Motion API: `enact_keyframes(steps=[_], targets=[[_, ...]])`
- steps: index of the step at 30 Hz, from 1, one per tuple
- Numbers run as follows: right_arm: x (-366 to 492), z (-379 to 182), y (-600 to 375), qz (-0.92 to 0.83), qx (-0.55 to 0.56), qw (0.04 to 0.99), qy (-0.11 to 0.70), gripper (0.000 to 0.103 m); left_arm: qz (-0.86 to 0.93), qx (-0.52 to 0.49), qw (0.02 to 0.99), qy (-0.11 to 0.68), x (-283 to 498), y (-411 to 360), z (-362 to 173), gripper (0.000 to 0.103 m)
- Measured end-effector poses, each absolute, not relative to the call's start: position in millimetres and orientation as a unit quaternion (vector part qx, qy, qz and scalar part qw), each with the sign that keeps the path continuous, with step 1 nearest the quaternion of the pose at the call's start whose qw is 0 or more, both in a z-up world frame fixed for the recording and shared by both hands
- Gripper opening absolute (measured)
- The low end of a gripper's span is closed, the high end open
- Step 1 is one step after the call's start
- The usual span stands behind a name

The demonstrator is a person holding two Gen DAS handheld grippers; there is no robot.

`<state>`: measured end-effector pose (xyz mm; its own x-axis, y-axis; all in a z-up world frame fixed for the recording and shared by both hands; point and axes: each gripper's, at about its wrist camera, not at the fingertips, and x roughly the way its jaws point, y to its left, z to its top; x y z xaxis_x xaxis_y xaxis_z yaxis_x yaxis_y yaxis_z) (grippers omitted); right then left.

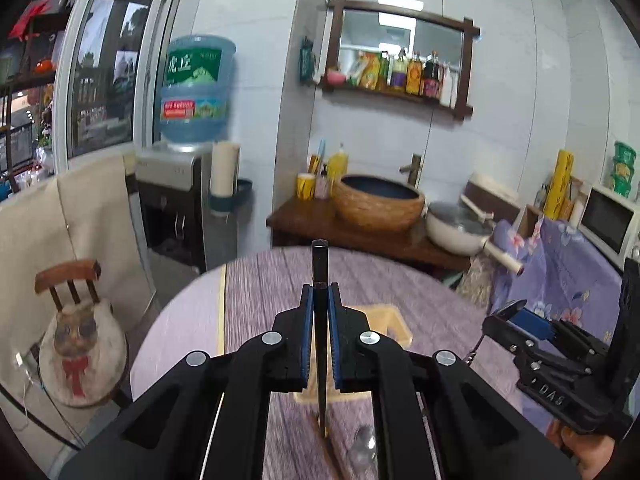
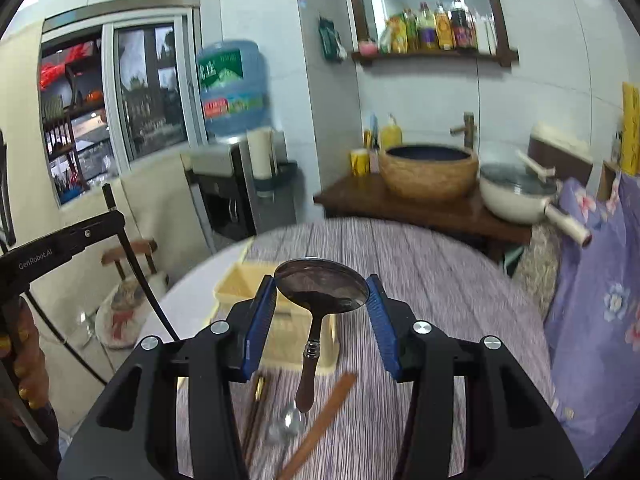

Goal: Organize utensils
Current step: 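Lift the soup spoon with the right gripper and drop it into the cream holder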

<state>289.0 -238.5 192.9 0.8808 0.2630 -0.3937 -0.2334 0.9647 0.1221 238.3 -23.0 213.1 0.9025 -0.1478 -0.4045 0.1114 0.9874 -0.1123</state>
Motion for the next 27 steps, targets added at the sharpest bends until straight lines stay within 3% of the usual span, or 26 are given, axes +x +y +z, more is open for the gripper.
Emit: enact_keyframes(steps=[8, 27], targets=[[345.6, 240.4, -211.3, 0.114, 0.031, 0.976, 0.181, 0.047, -0.041, -0.080, 0.982, 0.165, 281.2, -24.8, 255.3, 0.008], [380.1, 113.6, -177.6, 0.105, -0.016, 0.966, 0.237, 0.047, -0.015, -0.082, 0.967, 0.242, 320.6, -18.9, 138.1, 0.008]])
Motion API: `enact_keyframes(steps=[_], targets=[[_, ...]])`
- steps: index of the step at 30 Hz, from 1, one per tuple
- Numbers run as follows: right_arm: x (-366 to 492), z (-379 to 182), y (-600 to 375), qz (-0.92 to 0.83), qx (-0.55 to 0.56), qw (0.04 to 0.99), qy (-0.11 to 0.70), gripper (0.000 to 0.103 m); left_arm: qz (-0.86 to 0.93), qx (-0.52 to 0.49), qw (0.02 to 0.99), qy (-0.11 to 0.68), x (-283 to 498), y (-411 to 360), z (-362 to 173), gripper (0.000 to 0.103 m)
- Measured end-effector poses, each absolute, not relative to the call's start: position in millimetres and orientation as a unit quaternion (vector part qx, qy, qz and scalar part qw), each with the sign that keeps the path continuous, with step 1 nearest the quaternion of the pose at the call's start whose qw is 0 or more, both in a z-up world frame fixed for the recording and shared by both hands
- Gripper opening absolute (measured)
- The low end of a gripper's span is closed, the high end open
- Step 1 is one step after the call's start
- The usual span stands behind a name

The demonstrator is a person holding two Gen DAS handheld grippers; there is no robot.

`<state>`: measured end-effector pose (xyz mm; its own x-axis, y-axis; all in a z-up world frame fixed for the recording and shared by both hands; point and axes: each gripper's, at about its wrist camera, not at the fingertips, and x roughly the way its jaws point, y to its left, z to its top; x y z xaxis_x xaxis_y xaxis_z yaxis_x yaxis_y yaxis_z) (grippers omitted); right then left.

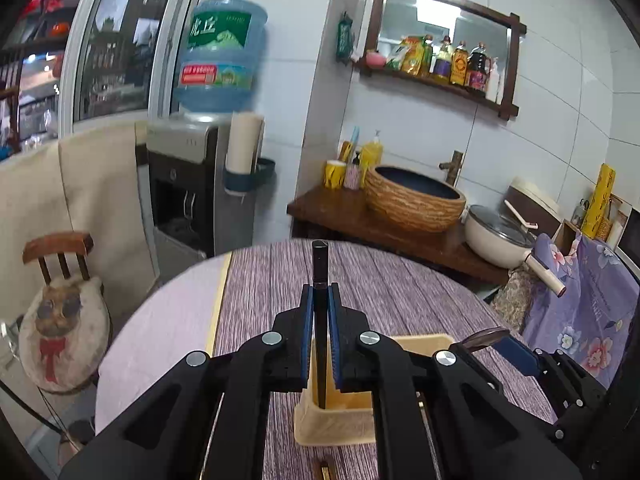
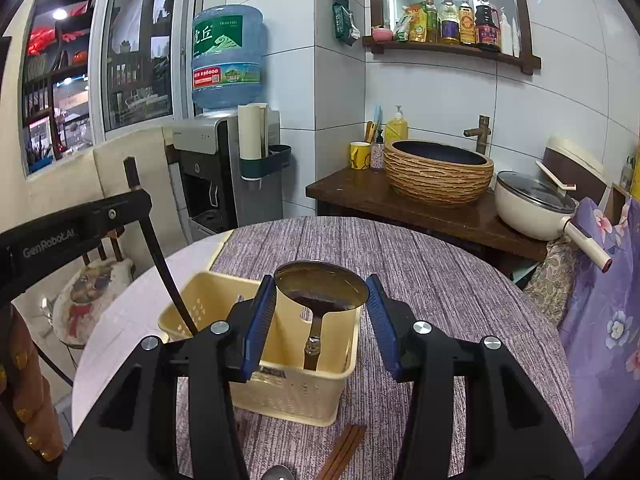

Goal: Organize utensils
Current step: 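Lift the soup spoon with the right gripper and drop it into the cream holder, then return the right tool to the utensils on the table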

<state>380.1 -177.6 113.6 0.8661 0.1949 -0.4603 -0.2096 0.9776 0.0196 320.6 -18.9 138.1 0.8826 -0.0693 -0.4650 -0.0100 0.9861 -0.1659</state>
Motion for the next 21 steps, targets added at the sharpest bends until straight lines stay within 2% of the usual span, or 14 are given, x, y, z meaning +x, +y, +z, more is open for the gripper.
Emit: enact_keyframes(steps=[11, 14, 15, 17, 18, 19, 21], targets=[[369.5, 103.5, -176.8, 0.108, -0.031, 0.968, 0.226, 0.048, -0.024, -0.079, 0.964, 0.254, 317.8, -20.7, 126.7, 0.009], [357.9, 109.0, -179.6, 0.106, -0.036, 0.972, 0.206, 0.057, -0.025, -0.086, 0.966, 0.242, 309.5, -15.8, 133.0, 0.011], [354.3, 111.2, -181.2, 0.107, -0.036, 0.973, 0.202, 0.061, -0.024, -0.086, 0.968, 0.236, 304.6, -13.2, 135.9, 0.016], [345.4, 114.2, -184.8, 0.104, -0.035, 0.975, 0.194, 0.065, -0.018, -0.085, 0.971, 0.224, 294.1, -9.2, 139.8, 0.036], [340.0, 115.3, -187.7, 0.104, -0.034, 0.976, 0.189, 0.068, -0.014, -0.087, 0.972, 0.217, 288.8, -6.8, 141.0, 0.055], [334.9, 116.1, -190.9, 0.104, -0.030, 0.977, 0.186, 0.070, -0.010, -0.091, 0.974, 0.206, 280.5, -2.8, 142.0, 0.065], [321.9, 115.9, -199.5, 0.102, -0.018, 0.977, 0.184, 0.074, -0.006, -0.097, 0.976, 0.193, 268.2, 2.4, 142.0, 0.073]])
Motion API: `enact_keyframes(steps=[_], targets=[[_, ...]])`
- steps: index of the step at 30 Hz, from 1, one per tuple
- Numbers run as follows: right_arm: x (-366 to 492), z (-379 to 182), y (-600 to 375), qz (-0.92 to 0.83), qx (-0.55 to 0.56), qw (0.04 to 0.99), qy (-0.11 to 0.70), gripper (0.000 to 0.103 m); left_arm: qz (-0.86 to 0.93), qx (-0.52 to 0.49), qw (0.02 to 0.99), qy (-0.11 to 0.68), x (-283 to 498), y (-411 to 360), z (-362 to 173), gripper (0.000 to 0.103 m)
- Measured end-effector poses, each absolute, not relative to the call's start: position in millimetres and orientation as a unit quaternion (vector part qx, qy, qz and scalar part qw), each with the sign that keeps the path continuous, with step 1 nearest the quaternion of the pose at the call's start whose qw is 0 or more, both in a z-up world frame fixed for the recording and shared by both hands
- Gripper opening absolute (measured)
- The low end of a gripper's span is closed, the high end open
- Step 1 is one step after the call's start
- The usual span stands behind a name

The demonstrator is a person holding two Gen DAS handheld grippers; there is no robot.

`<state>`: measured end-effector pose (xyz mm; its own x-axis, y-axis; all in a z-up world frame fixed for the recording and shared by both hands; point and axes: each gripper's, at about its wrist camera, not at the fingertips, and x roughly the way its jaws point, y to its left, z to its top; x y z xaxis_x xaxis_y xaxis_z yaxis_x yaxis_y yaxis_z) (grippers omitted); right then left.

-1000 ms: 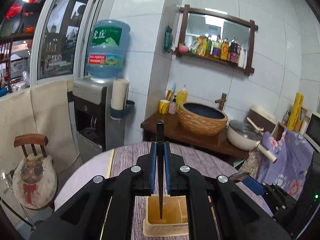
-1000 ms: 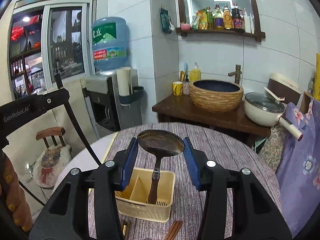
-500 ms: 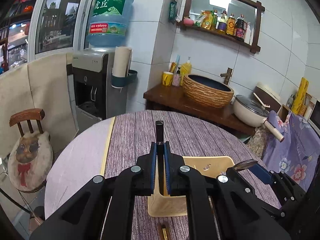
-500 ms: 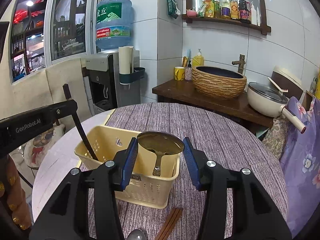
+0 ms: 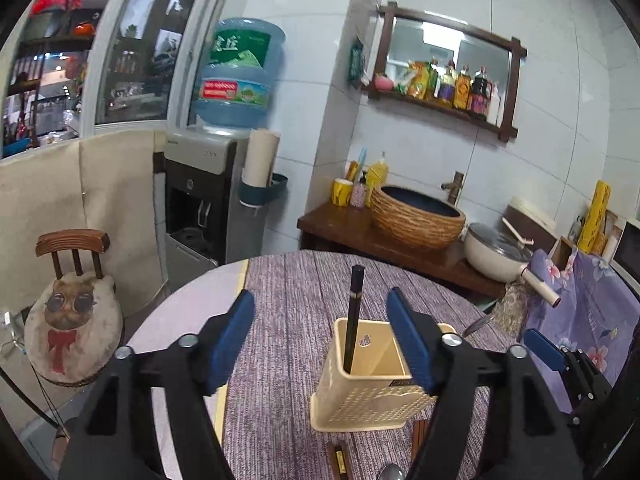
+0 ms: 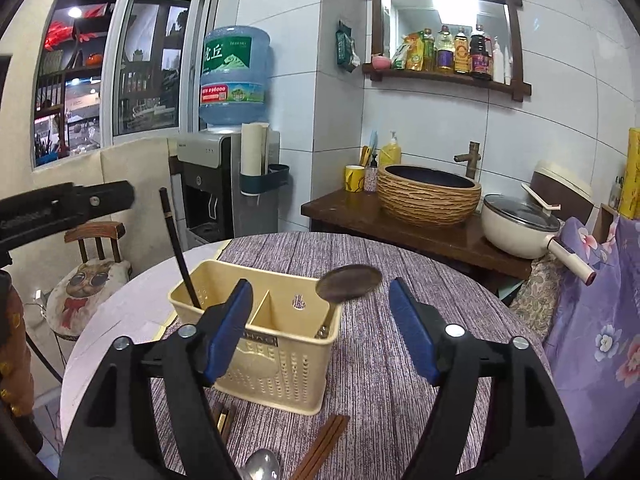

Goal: Organize utensils
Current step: 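Return the right tool to the utensils on the table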

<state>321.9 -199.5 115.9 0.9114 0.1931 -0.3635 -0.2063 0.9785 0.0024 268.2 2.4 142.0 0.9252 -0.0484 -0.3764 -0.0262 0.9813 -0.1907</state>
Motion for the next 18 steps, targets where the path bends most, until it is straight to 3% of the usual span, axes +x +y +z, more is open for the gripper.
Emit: enact_keyframes(steps=[3, 8, 15, 18], targets=[[302.1, 114.2, -211.7, 0.099, -0.005, 0.979, 0.180, 0.080, 0.000, -0.095, 0.976, 0.197, 252.6, 7.3, 134.5, 0.088], [272.3, 102.3, -223.4, 0.098, -0.007, 0.977, 0.191, 0.089, 0.009, -0.089, 0.970, 0.226, 230.6, 10.7, 106.3, 0.095], [248.0, 39.7, -233.7, 0.059, -0.018, 0.959, 0.276, 0.092, 0.027, -0.050, 0.955, 0.291, 208.3, 7.0, 47.6, 0.096], [245.4, 9.5, -239.2, 0.054, -0.001, 0.945, 0.322, 0.092, 0.023, -0.050, 0.945, 0.323, 202.5, 7.7, 23.1, 0.086]])
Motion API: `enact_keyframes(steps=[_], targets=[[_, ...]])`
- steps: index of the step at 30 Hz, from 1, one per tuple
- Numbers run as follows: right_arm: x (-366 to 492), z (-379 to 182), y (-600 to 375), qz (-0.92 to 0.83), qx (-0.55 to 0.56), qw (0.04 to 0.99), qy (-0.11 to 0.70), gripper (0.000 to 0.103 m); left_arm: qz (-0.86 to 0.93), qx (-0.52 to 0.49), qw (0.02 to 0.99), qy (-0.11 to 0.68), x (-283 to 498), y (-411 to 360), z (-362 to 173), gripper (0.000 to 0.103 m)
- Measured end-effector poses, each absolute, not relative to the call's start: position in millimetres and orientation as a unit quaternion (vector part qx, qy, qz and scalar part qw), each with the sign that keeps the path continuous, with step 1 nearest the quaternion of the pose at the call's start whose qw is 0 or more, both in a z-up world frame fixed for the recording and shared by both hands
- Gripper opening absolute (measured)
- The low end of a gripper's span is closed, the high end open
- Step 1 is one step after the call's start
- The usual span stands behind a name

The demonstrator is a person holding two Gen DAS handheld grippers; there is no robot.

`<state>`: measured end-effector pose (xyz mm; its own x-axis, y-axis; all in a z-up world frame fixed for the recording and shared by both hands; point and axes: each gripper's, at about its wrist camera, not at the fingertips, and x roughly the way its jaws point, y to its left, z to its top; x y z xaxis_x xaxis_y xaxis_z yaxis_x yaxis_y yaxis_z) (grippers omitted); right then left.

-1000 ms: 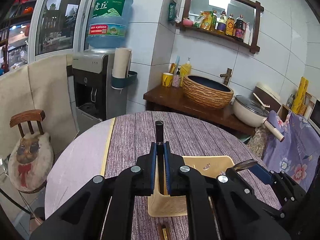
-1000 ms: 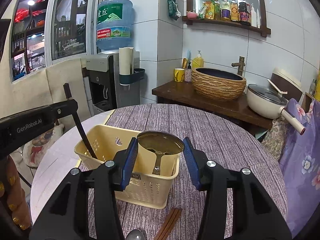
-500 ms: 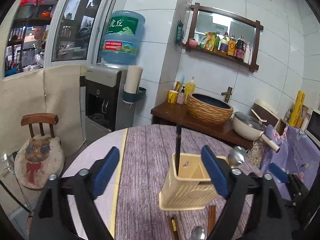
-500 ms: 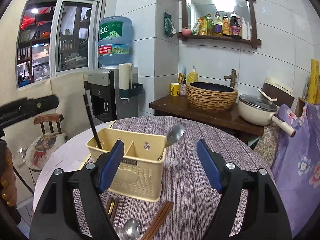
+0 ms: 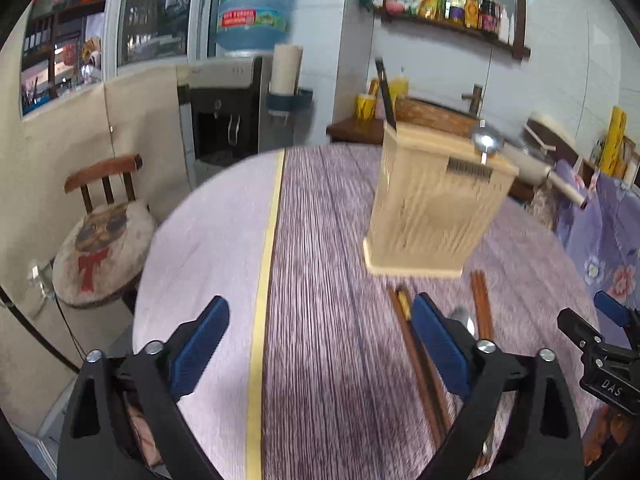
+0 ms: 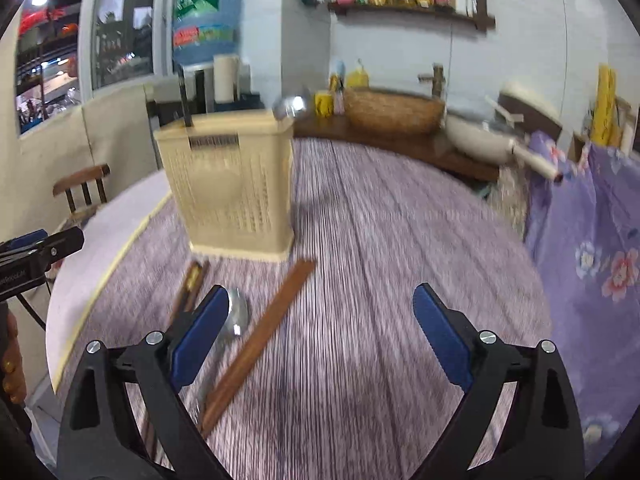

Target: Organize utensils

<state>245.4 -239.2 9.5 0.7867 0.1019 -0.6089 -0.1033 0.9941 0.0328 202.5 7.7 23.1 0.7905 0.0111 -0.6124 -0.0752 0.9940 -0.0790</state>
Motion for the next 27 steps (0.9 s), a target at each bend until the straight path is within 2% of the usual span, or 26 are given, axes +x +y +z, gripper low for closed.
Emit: enact_keyframes(steps=[4, 7, 15, 23, 27], targets=[[245.2, -17.3, -237.5, 0.052, 0.007, 0.931, 0.361, 0.092, 0.010, -0.059, 0.927, 0.369, 202.8, 7.2, -5.2, 0.069], [243.8, -29.3, -232.3, 0.058, 0.009, 0.924, 0.377, 0.092, 0.006, -0.064, 0.921, 0.384, 201.5, 6.6, -17.1, 0.063], [250.2, -44.8, -213.0, 0.061, -0.014, 0.912, 0.406, 0.092, -0.008, -0.057, 0.915, 0.398, 196.5, -3.5, -29.2, 0.058], [257.5, -49.2, -209.3, 0.062, -0.015, 0.902, 0.427, 0.090, -0.015, -0.052, 0.913, 0.405, 195.7, -10.5, -33.4, 0.058], [256.8, -47.0, -230.0, 0.029, -0.025, 0.901, 0.432, 0.083, -0.018, -0.052, 0.912, 0.406, 195.2, -12.1, -33.1, 0.058]])
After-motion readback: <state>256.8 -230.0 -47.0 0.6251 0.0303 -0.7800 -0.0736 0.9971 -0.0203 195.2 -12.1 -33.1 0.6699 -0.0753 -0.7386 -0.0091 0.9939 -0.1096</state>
